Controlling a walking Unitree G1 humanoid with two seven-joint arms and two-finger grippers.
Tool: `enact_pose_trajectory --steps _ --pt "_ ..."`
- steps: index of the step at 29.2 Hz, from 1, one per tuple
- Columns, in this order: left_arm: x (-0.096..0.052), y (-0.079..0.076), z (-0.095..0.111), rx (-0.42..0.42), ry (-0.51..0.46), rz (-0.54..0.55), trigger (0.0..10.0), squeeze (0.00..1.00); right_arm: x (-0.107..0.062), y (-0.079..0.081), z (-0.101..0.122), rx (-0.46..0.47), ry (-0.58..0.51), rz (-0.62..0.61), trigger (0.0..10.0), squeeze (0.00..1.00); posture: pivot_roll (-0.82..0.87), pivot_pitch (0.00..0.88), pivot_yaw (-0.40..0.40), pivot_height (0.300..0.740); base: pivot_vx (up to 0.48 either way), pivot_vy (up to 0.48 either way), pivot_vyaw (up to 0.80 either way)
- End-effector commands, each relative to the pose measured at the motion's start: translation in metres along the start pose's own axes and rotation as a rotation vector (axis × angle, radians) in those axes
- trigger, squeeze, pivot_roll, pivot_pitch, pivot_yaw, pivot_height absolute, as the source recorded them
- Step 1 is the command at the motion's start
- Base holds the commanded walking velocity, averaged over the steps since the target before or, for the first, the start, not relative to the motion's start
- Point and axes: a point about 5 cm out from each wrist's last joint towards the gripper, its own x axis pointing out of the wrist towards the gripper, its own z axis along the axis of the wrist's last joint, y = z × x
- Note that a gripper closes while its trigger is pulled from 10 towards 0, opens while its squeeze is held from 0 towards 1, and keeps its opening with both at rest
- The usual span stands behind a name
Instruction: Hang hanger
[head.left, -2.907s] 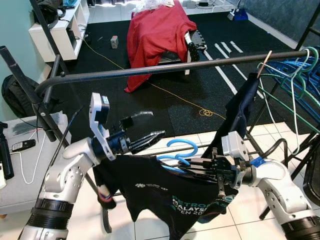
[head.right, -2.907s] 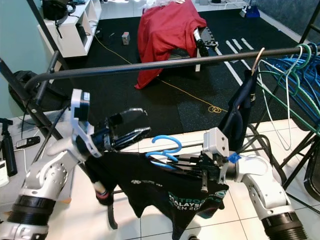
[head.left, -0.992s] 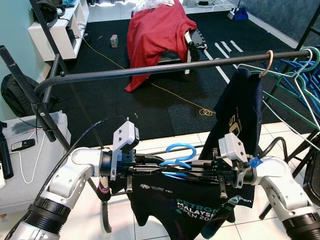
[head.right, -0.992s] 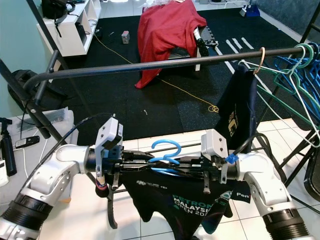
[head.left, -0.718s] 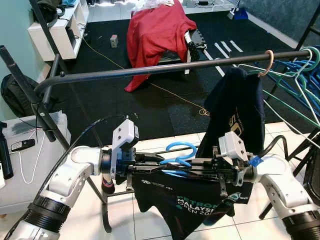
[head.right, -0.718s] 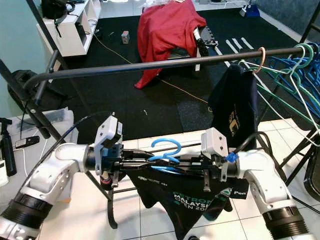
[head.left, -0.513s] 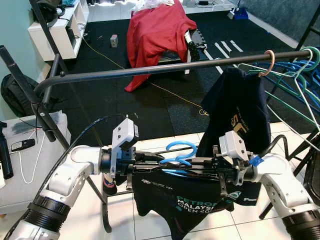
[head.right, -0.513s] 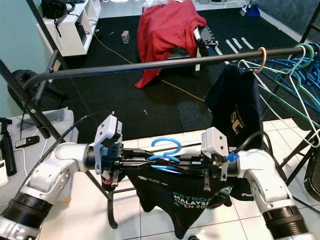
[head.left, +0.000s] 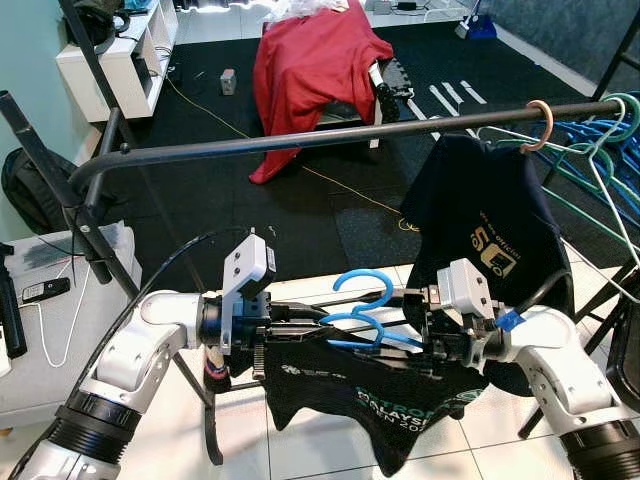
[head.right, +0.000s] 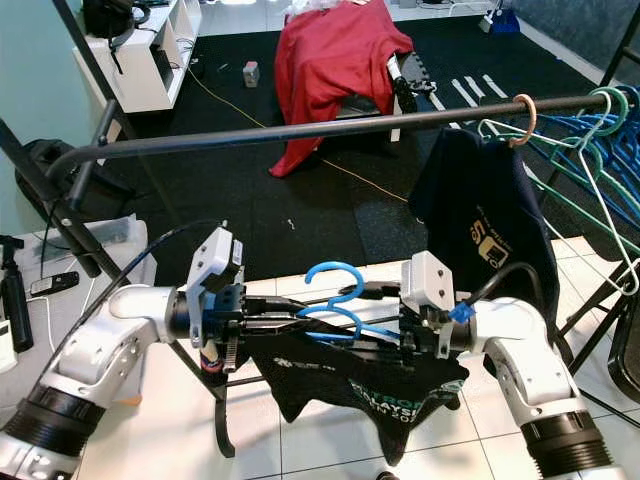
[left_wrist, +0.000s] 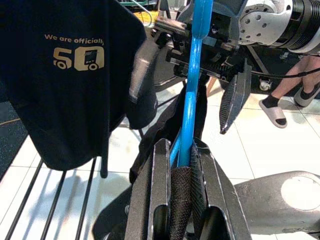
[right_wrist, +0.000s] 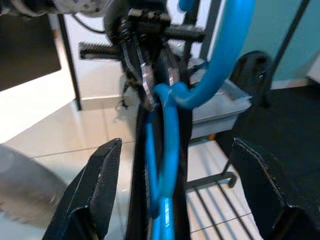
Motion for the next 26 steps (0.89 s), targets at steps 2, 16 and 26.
enact_pose_trajectory --steps 2,16,26 --pt "-0.004 0.001 0.005 0.017 -0.033 0.022 0.0 0.00 0.000 -0.008 0.010 -0.107 -0.058 -0.123 10.0 0.00 -0.10 0.117 0.033 0.740 0.000 0.000 0.00" --pt "-0.026 0.029 -0.002 0.145 0.033 0.258 0.0 0.00 -0.013 0.012 0.031 -0.091 -0.222 -0.323 10.0 0.00 -0.11 0.131 0.039 0.740 0.000 0.000 0.00" --pt "-0.034 0.034 -0.006 0.184 0.082 0.309 0.0 0.00 -0.024 -0.007 0.027 -0.169 -0.226 -0.813 10.0 0.00 -0.11 0.136 0.037 0.740 0.000 0.000 0.00"
